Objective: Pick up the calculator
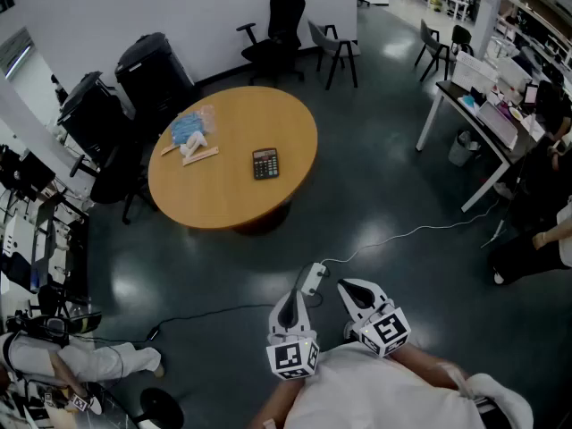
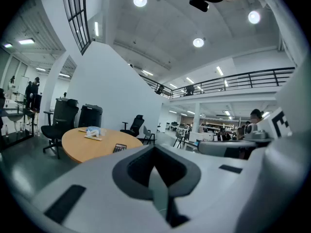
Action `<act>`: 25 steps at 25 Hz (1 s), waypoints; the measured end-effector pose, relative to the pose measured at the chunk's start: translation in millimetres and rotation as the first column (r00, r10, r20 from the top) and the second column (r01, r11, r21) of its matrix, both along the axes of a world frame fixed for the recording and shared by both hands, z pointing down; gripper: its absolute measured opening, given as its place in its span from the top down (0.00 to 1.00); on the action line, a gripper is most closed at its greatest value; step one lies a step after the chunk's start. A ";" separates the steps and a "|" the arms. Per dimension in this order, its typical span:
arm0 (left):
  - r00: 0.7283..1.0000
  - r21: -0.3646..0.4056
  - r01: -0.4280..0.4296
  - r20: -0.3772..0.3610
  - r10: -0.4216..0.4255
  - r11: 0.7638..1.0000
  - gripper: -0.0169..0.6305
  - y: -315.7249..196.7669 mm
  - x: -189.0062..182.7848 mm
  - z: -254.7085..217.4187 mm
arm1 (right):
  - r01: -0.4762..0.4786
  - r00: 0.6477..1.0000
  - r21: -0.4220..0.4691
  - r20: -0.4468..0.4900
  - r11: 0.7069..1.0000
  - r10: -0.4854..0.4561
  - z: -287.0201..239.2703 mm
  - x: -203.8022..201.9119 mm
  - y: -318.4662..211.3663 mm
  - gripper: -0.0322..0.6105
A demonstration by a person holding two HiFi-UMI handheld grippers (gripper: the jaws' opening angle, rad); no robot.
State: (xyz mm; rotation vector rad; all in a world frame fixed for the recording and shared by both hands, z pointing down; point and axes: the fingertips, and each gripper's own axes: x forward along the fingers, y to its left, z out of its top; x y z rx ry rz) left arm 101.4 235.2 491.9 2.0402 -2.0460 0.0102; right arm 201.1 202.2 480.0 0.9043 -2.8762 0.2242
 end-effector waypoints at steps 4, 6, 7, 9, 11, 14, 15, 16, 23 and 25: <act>1.000 0.011 0.006 0.001 -0.006 1.000 0.96 -5.7 -0.1 -0.8 | 0.001 1.000 0.011 0.004 1.000 -0.001 -2.3 1.8 -5.6 0.93; 1.000 0.011 0.009 -0.003 -0.008 1.000 0.96 -5.9 -0.5 0.7 | 0.000 1.000 0.004 -0.002 1.000 0.000 -0.1 2.9 -6.1 0.93; 1.000 0.010 0.010 -0.004 -0.010 1.000 0.96 -5.6 -0.8 0.9 | 0.000 1.000 0.002 -0.003 1.000 0.000 0.2 3.1 -6.0 0.93; 1.000 0.011 0.012 -0.004 -0.012 1.000 0.96 -4.4 0.0 0.8 | 0.003 1.000 0.002 -0.001 1.000 -0.003 -0.5 4.1 -6.0 0.93; 1.000 0.013 0.016 -0.004 -0.016 1.000 0.96 -3.3 1.4 1.2 | 0.007 1.000 0.007 0.002 1.000 -0.007 -1.3 6.0 -6.5 0.93; 0.999 0.006 0.033 -0.002 -0.033 0.999 0.96 -3.5 3.4 3.2 | 0.009 1.000 0.009 0.007 1.000 -0.009 -2.0 11.0 -10.9 0.93; 0.999 0.003 0.042 -0.004 -0.042 0.999 0.96 -2.8 4.2 3.5 | 0.007 1.000 0.007 0.007 1.000 -0.007 -1.5 13.7 -12.7 0.93; 0.999 0.001 0.052 -0.006 -0.052 0.999 0.96 -2.0 5.0 3.7 | 0.004 1.000 0.005 0.005 1.000 -0.004 -0.7 16.3 -14.5 0.93; 0.990 -0.027 0.142 -0.022 -0.142 0.990 0.96 -3.1 4.1 15.1 | 0.054 0.999 0.001 0.009 0.999 -0.054 5.8 19.7 -33.9 0.93; 0.984 -0.034 0.177 -0.024 -0.178 0.984 0.96 -8.1 -3.3 16.1 | 0.079 0.997 -0.007 0.007 0.997 -0.079 9.8 14.9 -45.0 0.93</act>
